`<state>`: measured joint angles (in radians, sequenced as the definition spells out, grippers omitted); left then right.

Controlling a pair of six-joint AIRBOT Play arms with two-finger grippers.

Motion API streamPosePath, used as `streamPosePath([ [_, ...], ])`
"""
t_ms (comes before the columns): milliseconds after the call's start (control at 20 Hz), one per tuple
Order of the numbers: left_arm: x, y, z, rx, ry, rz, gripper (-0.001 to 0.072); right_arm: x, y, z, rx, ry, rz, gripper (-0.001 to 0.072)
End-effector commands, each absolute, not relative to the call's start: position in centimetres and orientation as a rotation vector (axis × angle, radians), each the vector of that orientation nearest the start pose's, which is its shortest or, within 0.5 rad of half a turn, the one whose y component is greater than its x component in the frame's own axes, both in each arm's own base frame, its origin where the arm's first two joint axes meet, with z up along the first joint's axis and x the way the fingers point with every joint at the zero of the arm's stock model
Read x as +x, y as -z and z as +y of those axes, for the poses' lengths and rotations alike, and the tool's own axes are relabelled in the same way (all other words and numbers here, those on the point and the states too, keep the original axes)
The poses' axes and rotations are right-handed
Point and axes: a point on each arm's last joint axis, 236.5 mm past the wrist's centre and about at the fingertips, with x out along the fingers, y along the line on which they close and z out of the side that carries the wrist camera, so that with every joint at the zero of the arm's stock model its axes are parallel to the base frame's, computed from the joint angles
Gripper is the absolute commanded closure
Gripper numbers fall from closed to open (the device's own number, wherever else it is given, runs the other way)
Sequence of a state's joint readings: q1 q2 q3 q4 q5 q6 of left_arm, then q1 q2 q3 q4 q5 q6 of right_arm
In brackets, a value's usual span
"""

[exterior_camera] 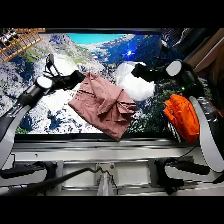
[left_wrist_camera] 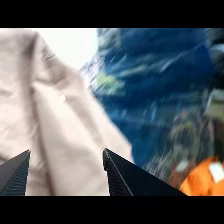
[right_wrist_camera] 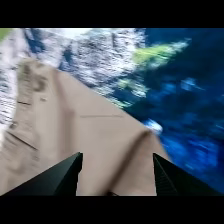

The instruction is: Fold the clothes and pants, and hang the long-sleeved shirts on hangers.

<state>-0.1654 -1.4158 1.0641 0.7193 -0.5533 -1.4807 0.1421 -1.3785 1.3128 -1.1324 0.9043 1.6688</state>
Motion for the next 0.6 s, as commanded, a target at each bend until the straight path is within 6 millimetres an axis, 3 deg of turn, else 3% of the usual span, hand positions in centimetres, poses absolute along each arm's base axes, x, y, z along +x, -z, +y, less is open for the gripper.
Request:
streamPosePath([
  [0,43.8,-1.8,-13.0,-0.575,0.297,1.024,0.0240,42.9,-7.1,11.3,0.310,-0.226,1.091,0.0271],
  [100,42.0,-3.0,-7.9,-0.503,0.187,1.012,0.0240,41.1,-9.3,11.3,0.294,-0.248,1.086,0.0271],
  [200,40.1,-2.5,-4.9,-0.515,0.099,1.019,0.0240,40.0,-12.3,11.6,0.285,-0.272,1.023,0.0271],
  [300,38.3,0.1,-4.7,-0.572,0.075,1.073,0.0238,38.6,-15.2,12.4,0.269,-0.307,0.960,0.0271],
  [400,36.6,3.4,-6.3,-0.653,0.081,1.136,0.0238,36.9,-16.9,13.7,0.247,-0.351,0.936,0.0271],
  [550,36.3,6.1,-8.2,-0.668,0.121,1.160,0.0238,34.6,-18.8,15.8,0.233,-0.412,0.915,0.0271],
])
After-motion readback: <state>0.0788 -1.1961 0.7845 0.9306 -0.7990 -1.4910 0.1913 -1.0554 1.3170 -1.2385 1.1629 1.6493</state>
